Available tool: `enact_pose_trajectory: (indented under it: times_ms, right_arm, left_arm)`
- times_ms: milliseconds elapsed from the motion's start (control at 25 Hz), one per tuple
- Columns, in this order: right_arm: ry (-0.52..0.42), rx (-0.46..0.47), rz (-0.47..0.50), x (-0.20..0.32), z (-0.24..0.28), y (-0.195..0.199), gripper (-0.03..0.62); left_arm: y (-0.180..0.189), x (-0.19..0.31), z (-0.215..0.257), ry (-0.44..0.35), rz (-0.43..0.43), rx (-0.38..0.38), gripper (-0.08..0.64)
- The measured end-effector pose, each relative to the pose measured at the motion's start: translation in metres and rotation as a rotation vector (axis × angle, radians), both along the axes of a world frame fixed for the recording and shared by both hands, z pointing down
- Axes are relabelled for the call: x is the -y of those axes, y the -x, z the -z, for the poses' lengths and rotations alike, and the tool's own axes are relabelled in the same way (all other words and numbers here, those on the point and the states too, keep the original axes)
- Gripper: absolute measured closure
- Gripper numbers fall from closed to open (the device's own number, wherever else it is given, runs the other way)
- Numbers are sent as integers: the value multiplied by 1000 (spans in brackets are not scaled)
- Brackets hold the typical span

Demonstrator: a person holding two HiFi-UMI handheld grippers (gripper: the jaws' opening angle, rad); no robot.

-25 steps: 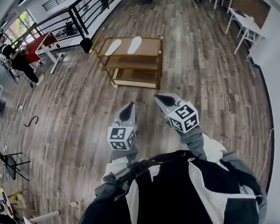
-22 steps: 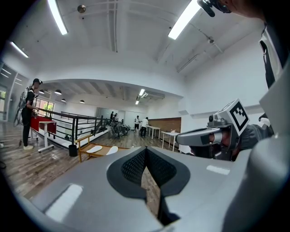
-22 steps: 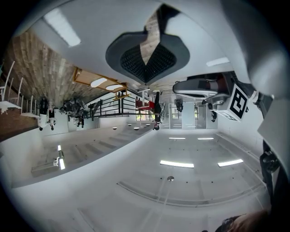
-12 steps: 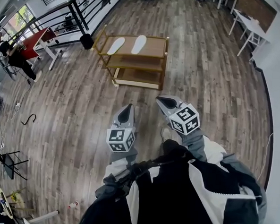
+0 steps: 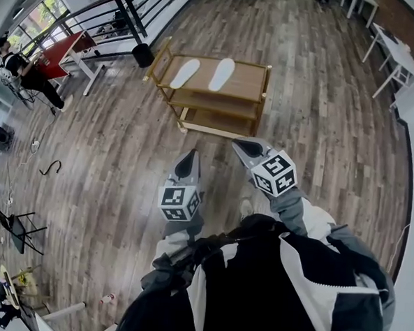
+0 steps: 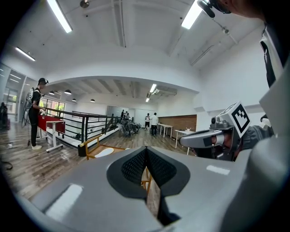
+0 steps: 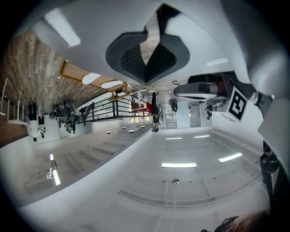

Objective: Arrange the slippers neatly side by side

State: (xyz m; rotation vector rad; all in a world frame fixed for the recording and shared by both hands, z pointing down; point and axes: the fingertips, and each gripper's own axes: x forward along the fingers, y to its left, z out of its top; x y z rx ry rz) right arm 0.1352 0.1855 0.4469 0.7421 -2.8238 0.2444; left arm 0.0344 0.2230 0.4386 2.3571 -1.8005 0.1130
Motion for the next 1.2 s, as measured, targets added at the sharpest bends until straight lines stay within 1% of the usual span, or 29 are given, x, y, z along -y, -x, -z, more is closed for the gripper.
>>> enact_pose_trajectory:
  times_ms: [160, 320, 480, 760, 1000, 1200]
  right_arm:
    - [2, 6, 20, 57, 6, -1, 588]
    - [5, 13, 43, 102, 4, -2, 588]
    - [8, 16, 66, 136, 1, -2, 588]
    - [4, 27, 63, 183, 4, 3, 588]
    - [12, 15, 22, 218, -5, 2, 588]
    - [14, 10, -41, 259, -4, 14, 588]
  left_arm:
    - [-4, 52, 4, 11, 15, 9, 552]
    - [-9, 96, 3, 16, 30, 13, 552]
    - [-10, 130, 4, 12, 41, 17, 552]
    - [-3, 174, 3, 15, 51, 17, 552]
    - [-3, 216, -7, 21, 3, 7, 552]
    - [12, 264, -5, 14, -58, 2, 552]
